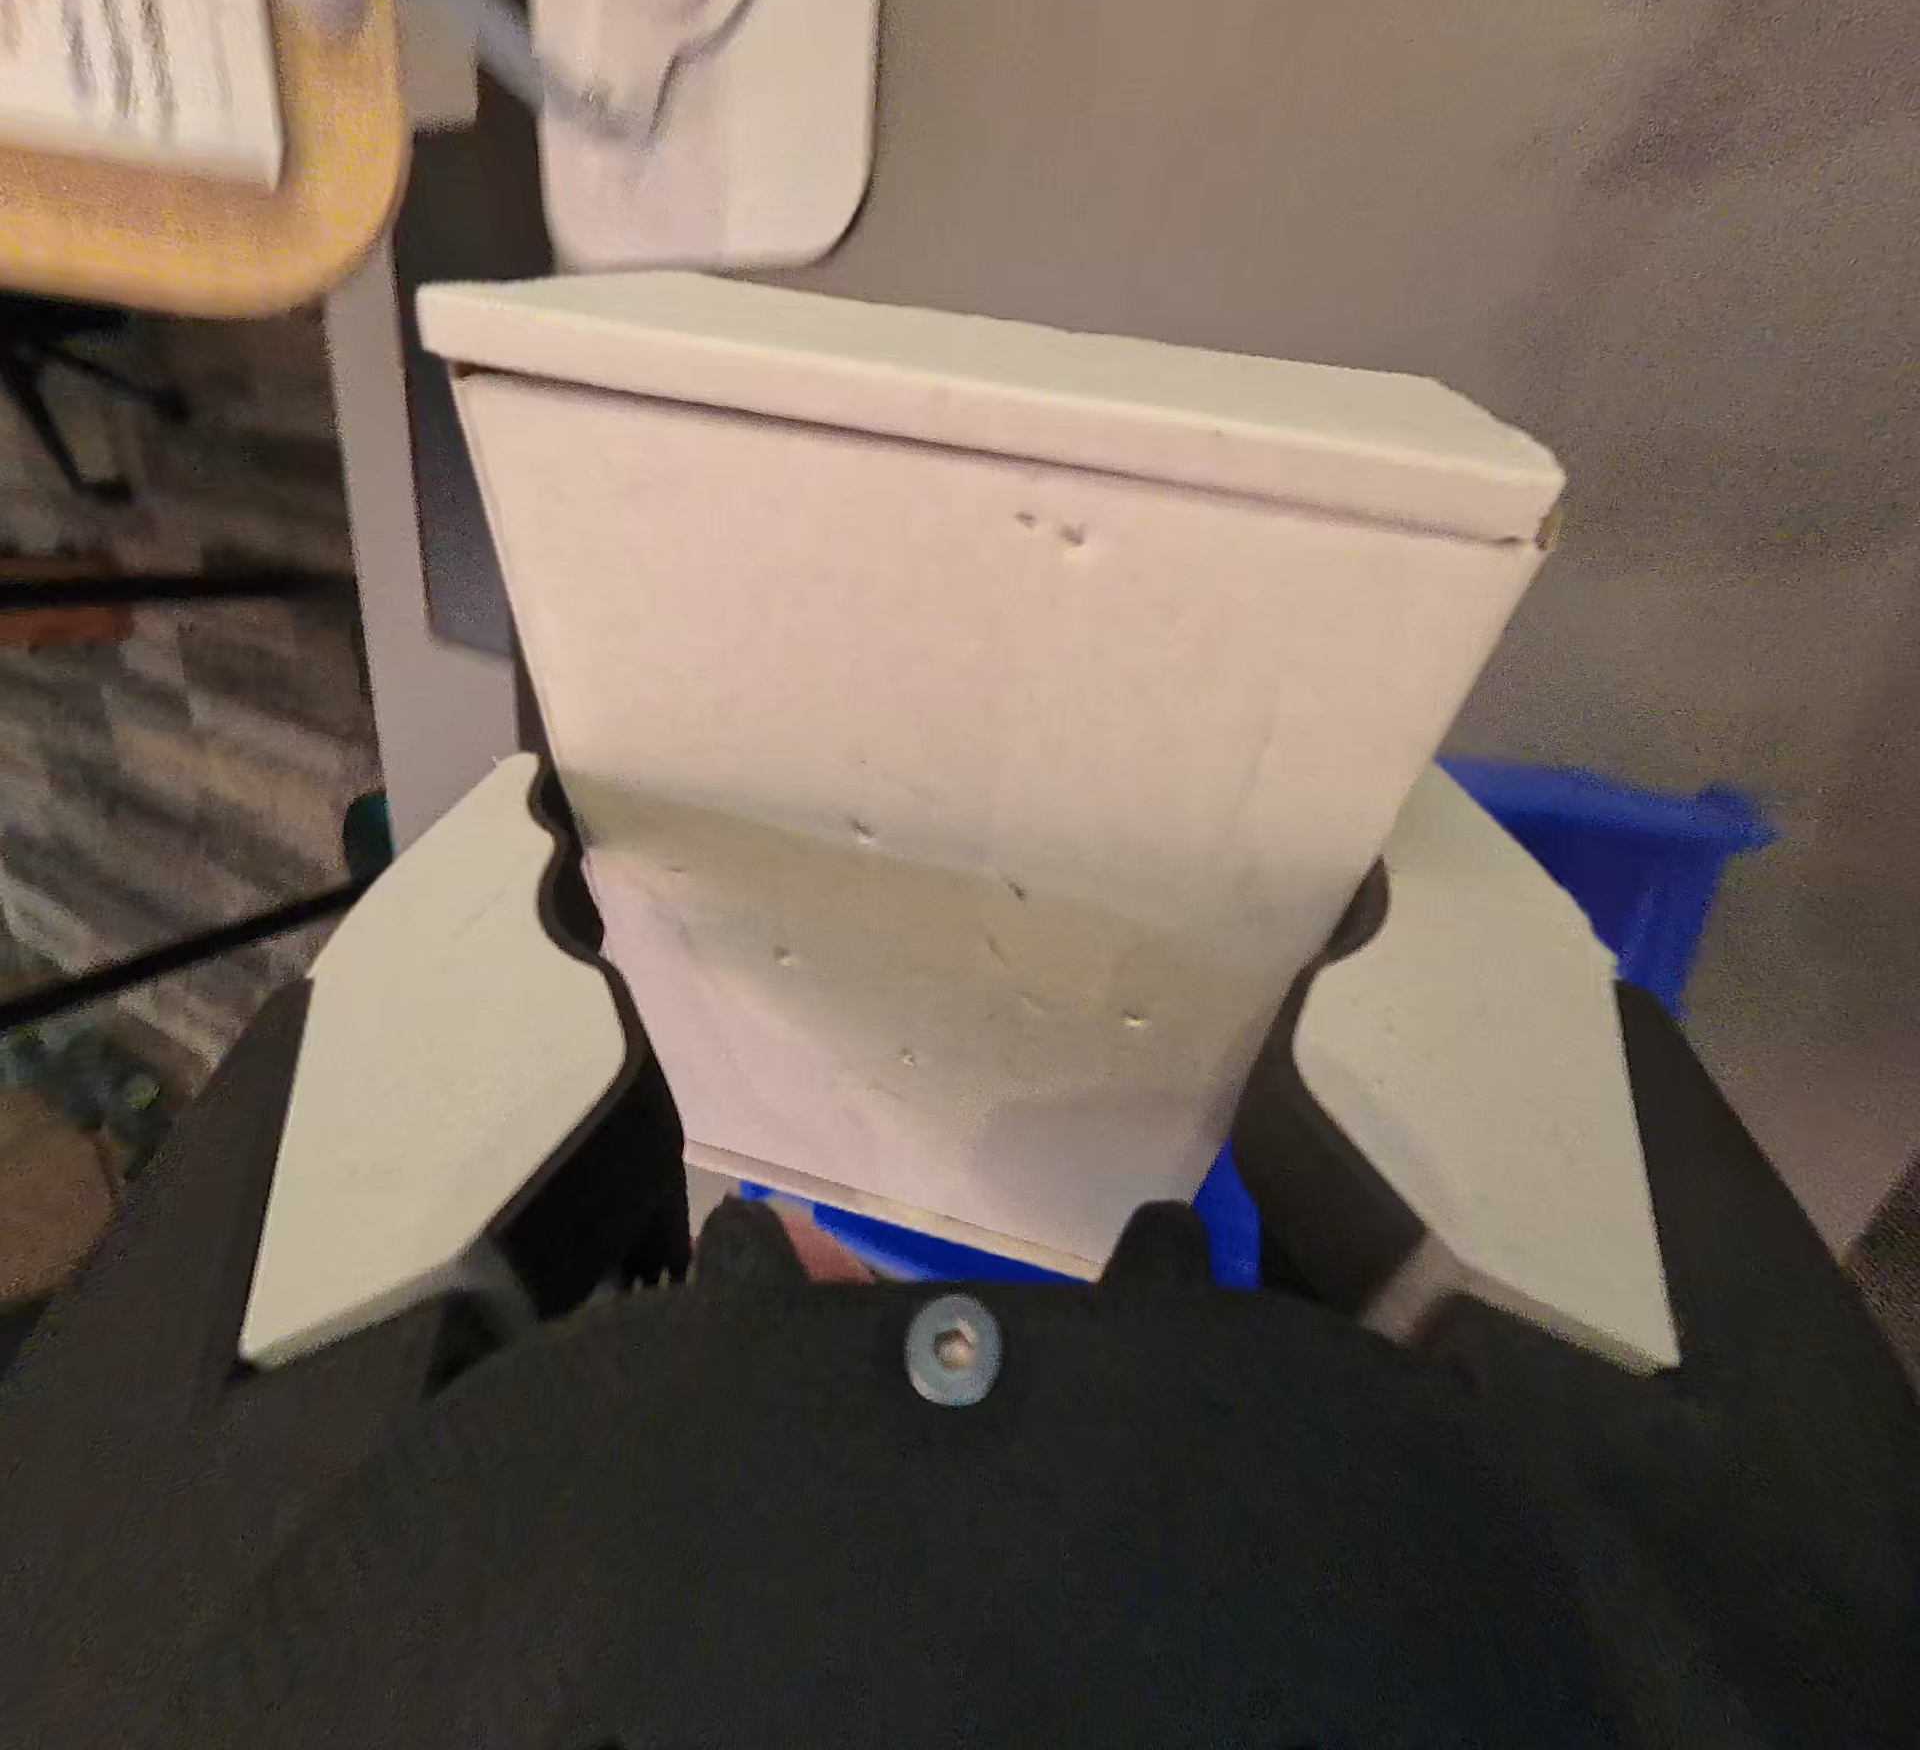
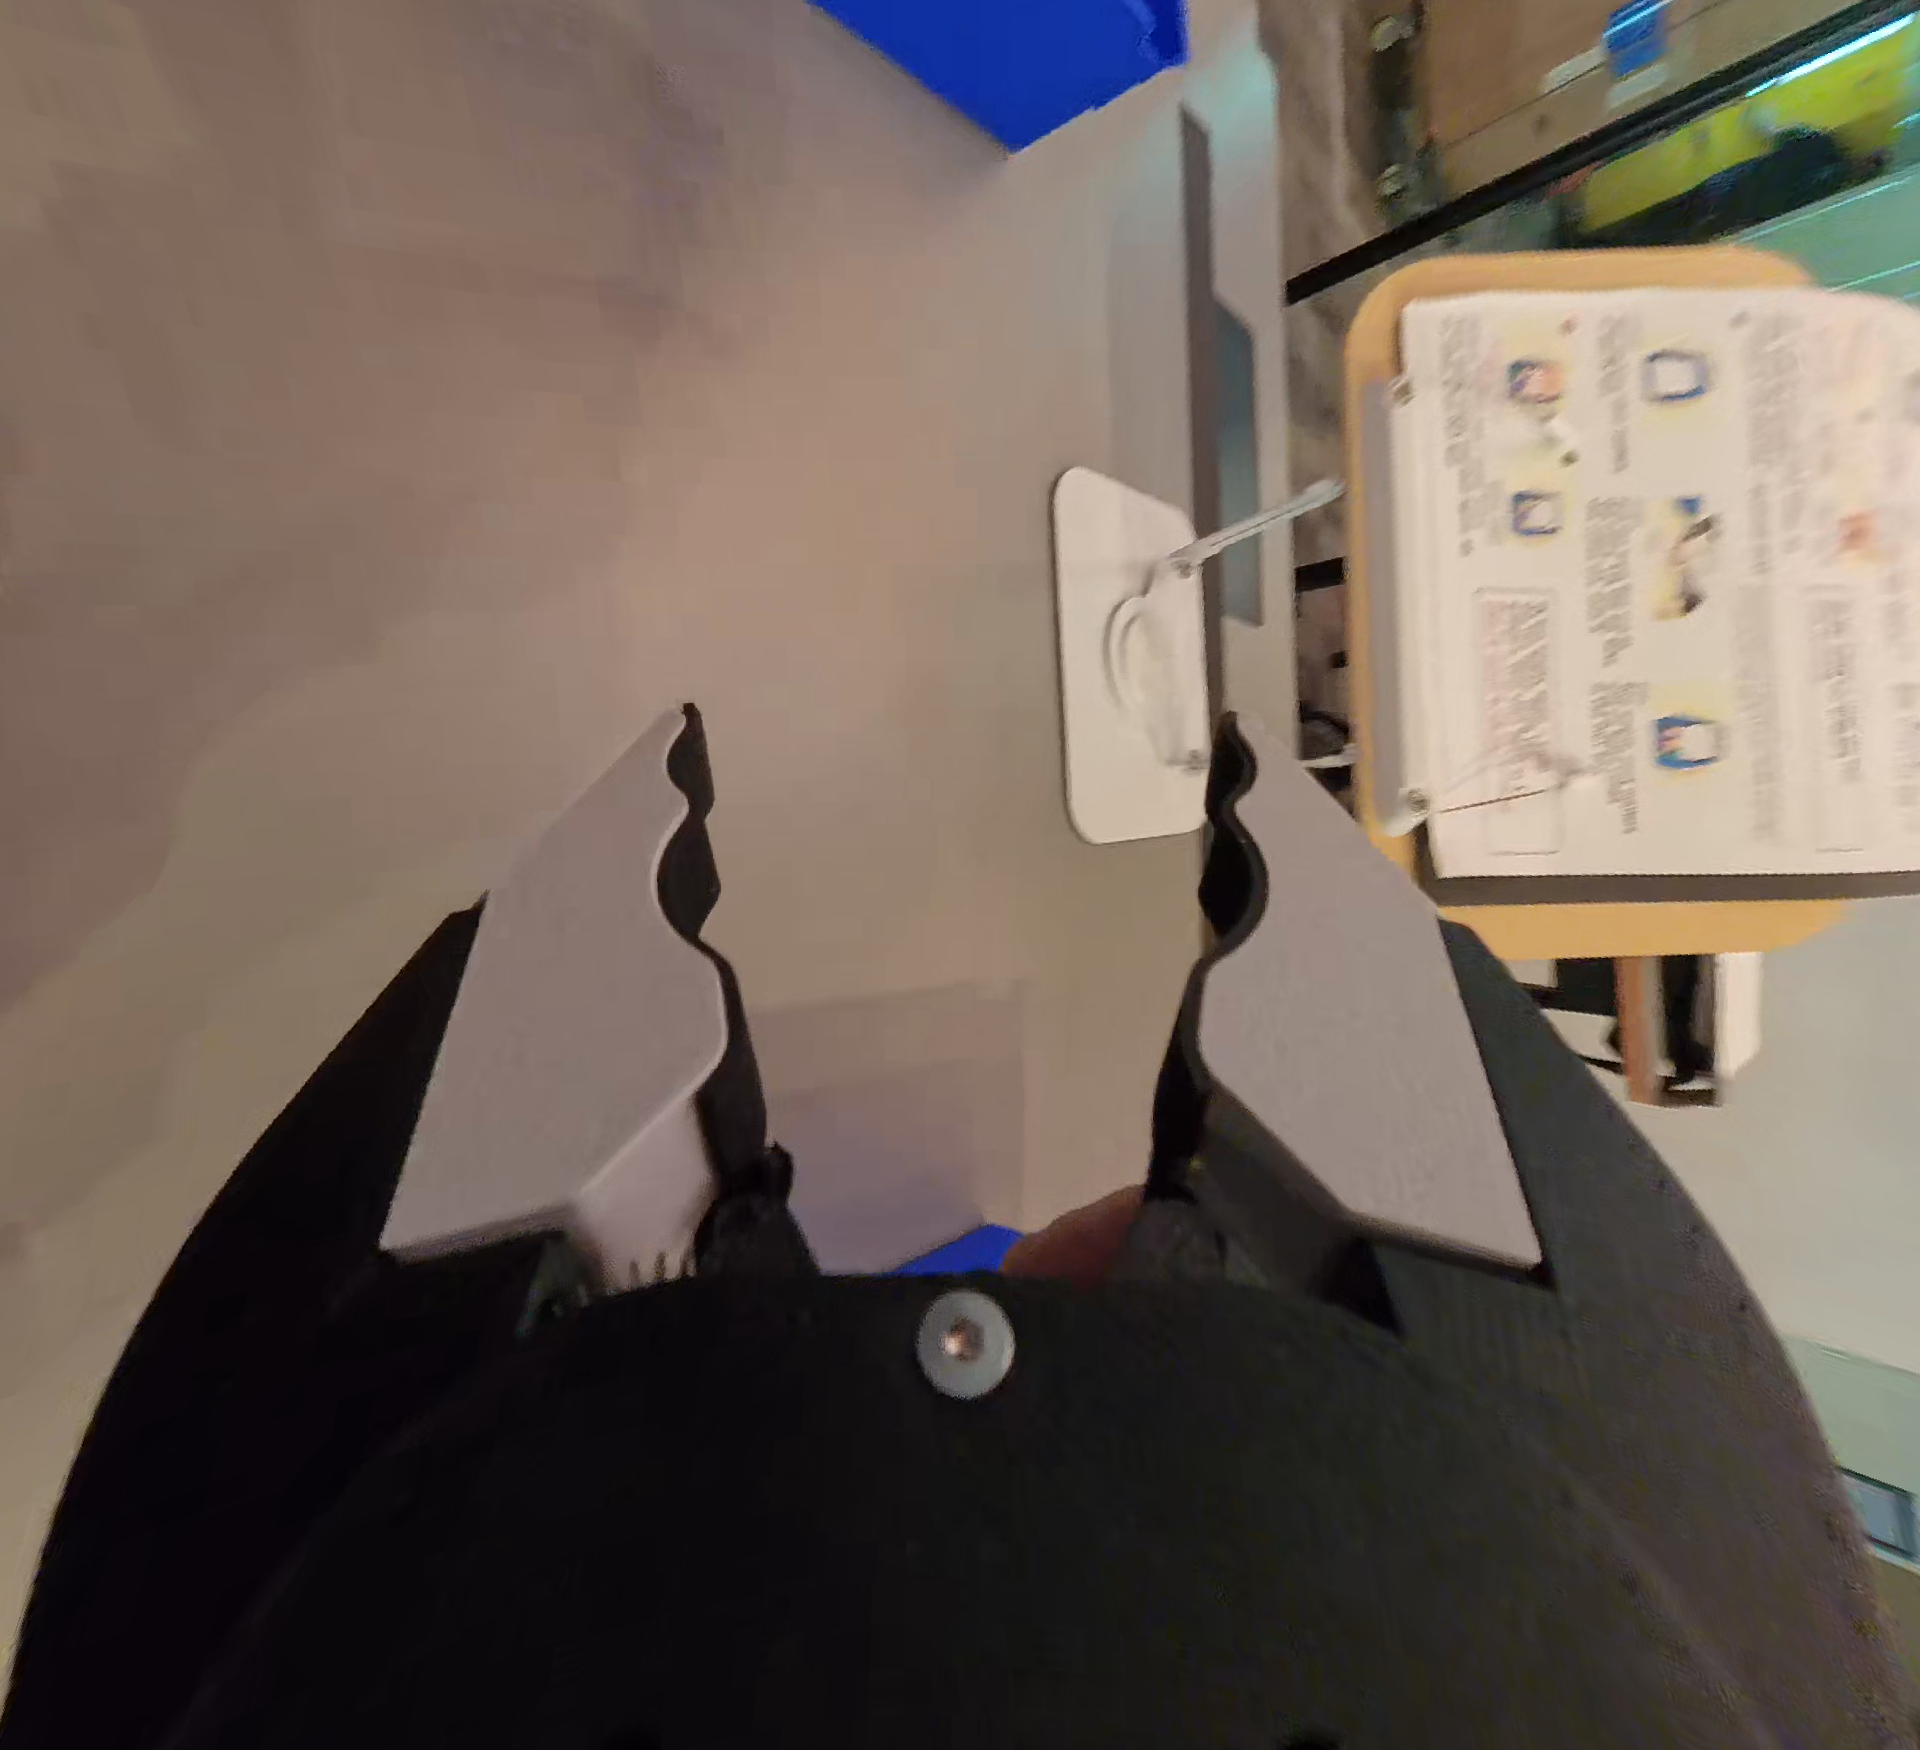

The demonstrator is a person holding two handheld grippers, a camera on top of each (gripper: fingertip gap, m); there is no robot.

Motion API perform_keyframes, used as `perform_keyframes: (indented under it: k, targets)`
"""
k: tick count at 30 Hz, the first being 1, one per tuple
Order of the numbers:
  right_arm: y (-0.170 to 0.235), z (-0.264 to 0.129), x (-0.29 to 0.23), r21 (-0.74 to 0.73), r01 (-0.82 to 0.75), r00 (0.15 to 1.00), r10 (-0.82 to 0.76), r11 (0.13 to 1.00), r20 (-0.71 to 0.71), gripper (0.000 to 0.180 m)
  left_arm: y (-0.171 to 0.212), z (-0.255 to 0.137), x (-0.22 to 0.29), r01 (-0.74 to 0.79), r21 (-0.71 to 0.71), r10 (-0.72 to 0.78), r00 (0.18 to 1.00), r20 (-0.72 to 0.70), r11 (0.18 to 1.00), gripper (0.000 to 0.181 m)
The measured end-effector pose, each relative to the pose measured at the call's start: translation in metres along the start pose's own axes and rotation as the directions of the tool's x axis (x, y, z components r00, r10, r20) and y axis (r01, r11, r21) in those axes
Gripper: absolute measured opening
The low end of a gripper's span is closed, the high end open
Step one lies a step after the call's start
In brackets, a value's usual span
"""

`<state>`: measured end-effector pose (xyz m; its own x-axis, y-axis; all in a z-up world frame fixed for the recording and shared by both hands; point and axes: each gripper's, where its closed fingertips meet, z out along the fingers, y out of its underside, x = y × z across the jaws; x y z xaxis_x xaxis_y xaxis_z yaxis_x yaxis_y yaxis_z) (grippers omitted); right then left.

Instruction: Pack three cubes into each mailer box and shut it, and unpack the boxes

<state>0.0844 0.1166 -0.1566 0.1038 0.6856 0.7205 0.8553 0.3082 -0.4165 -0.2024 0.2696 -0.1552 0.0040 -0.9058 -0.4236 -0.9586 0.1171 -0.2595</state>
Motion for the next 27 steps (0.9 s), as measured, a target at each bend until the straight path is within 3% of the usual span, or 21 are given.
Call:
perform_keyframes:
  k: [7, 11, 18, 27]
  targets:
    - [-0.012, 0.007, -0.014, -0.055, 0.127, 0.989, -0.131, 0.990, -0.075, 0.094, -0.137, 0.048, 0.077, -0.119, 0.056, 0.129, 0.960, -0.247, 0.991, 0.136]
    - [-0.003, 0.015, -0.039, -0.100, 0.147, 0.987, -0.153, 0.984, -0.056, 0.096, -0.185, 0.090, 0.121, -0.096, 0.050, 0.108, 0.926, -0.363, 0.994, 0.136]
    - [0.026, 0.041, -0.079, -0.247, 0.216, 0.973, -0.230, 0.945, -0.030, 0.099, -0.209, 0.143, 0.161, -0.041, -0.036, 0.020, 0.893, -0.450, 0.999, 0.136]
    - [0.042, 0.057, -0.104, -0.292, 0.213, 0.975, -0.221, 0.932, 0.005, 0.100, -0.205, 0.176, 0.173, -0.038, -0.133, 0.009, 0.976, -0.217, 0.990, 0.137]
